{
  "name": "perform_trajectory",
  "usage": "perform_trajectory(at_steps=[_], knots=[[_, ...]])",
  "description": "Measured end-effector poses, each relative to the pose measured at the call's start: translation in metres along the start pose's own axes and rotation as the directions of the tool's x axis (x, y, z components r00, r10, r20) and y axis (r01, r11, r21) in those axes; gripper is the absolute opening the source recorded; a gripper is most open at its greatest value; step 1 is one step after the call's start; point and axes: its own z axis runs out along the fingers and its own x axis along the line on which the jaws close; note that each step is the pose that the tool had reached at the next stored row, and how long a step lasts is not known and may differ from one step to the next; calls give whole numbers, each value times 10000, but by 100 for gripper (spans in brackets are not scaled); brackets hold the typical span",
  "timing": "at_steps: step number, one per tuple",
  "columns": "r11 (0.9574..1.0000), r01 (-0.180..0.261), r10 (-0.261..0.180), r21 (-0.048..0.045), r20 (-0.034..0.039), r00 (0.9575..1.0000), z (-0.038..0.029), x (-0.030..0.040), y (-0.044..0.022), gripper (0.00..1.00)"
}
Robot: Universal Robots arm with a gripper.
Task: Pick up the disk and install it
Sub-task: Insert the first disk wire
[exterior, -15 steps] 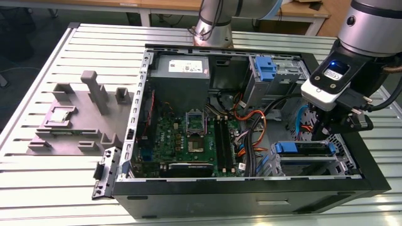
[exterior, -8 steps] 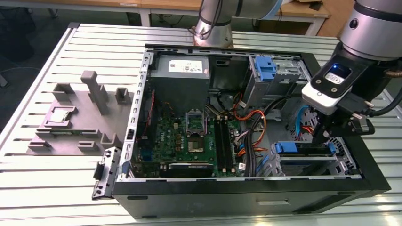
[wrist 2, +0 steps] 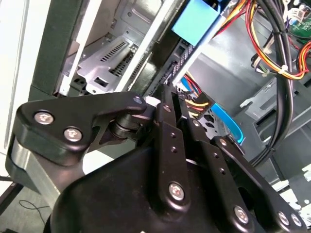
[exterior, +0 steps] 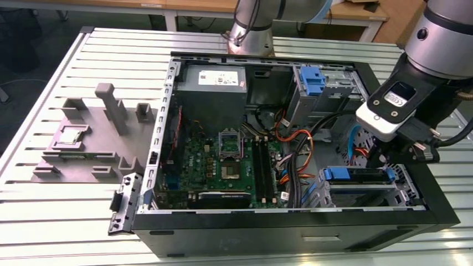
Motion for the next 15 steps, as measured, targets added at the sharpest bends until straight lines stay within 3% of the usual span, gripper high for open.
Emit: perform_trajectory(at_steps=[4, 15], knots=[[10000, -13, 13, 1, -1, 10000, 11, -42, -1, 17], [10000, -99, 99, 10, -61, 9999, 49, -41, -4, 17]])
